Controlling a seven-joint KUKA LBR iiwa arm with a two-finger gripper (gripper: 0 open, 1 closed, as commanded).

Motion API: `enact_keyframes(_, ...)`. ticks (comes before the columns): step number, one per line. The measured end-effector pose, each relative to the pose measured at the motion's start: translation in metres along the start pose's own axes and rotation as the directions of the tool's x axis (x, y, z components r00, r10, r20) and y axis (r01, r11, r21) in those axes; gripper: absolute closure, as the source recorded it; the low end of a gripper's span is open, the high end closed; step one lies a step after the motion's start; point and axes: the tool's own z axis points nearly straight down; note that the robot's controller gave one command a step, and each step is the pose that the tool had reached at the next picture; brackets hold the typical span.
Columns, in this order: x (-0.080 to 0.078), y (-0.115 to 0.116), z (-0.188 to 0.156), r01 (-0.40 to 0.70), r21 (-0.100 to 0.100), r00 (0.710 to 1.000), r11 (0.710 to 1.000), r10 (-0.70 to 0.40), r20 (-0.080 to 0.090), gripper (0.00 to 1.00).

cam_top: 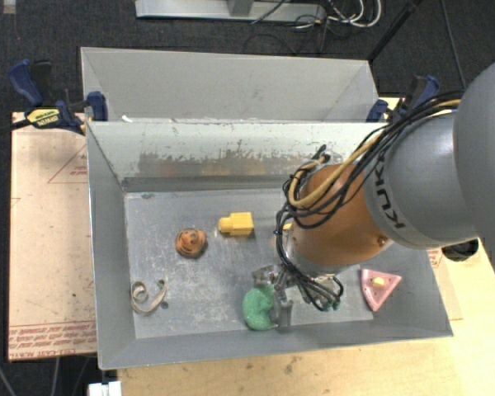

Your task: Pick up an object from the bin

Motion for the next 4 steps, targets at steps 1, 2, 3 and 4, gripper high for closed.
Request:
enact_keyframes(1, 0.000, 0.000, 0.000, 0.000, 0.000, 1.000, 1.000, 0.000, 0.000, 1.00)
enact_keyframes(2, -0.008, 0.009, -0.110, 0.323, 0.006, 0.946, 0.947, -0.323, 0.009, 1.00)
enact_keyframes(3, -0.008, 0.009, -0.109, 0.322, 0.004, 0.947, 0.947, -0.322, 0.007, 1.00)
enact_keyframes(4, -0.015, 0.003, -0.157, 0.327, 0.001, 0.945, 0.945, -0.327, 0.001, 1.00)
